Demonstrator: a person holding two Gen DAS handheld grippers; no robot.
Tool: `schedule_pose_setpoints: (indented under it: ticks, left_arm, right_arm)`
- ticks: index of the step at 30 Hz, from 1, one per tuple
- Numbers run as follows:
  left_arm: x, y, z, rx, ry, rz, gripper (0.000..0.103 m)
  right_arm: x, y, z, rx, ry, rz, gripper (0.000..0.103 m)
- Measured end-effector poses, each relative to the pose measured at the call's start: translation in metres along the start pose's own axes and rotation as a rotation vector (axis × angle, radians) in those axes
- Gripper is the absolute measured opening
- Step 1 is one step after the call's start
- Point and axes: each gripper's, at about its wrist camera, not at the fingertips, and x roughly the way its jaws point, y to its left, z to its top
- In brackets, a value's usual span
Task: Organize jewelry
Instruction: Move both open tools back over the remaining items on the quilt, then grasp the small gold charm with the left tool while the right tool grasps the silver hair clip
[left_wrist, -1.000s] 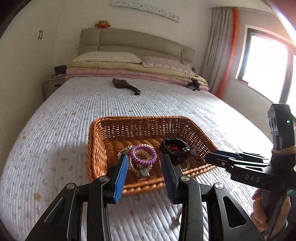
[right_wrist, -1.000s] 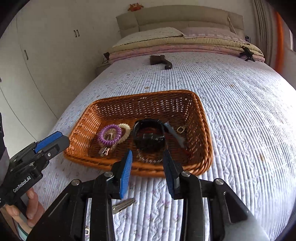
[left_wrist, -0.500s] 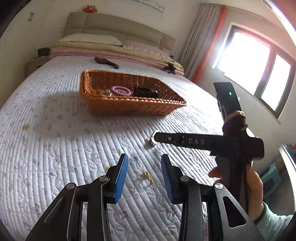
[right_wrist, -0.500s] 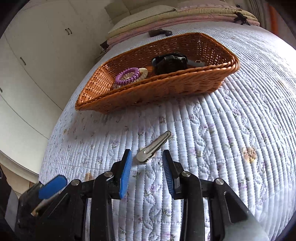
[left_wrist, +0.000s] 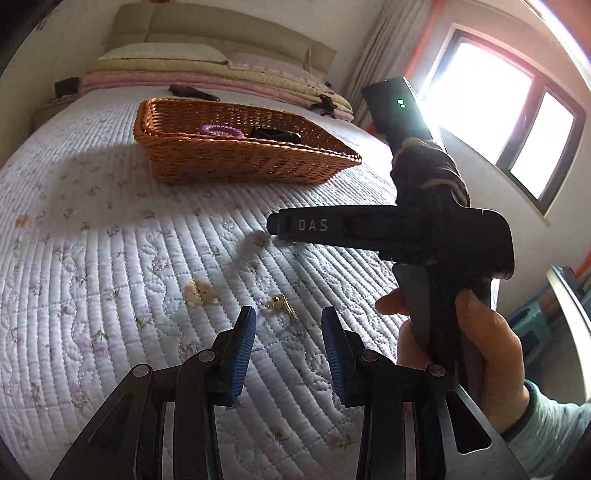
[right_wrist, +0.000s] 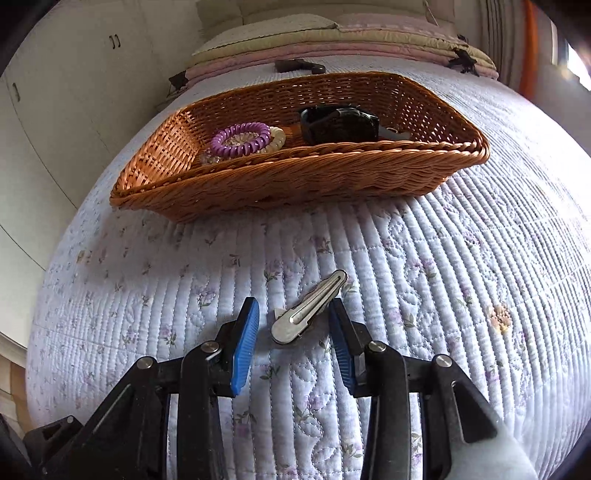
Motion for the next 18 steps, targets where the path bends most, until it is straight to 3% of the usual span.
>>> schedule_pose_setpoints:
  ticks: [2,6,11,18]
  left_arm:
    - [0.002,-0.005,0.000,0.019,-0.002,0.019,0.038]
    - [0.008,-0.013,0.000,0.034,0.012,0.058,0.037]
    - [0.019,-0.015,0.007,0.031,0.028,0.129,0.037]
    - [0.035,-0.019,0.013,0.065,0.057,0.192,0.037]
  right_arm:
    - [0.001,0.001,0.000,-0.028,0.006,-0.017,0.040]
    - [-0.002,-0.004,-0.003,-0.082,0.007,-0.031,0.025]
    - [-0.017,-0.029,-0.014,-0.150,0.008,-0.014,0.025]
    - [-0.034,-0.051,-0.037,-0.224,-0.009,0.107,0.025]
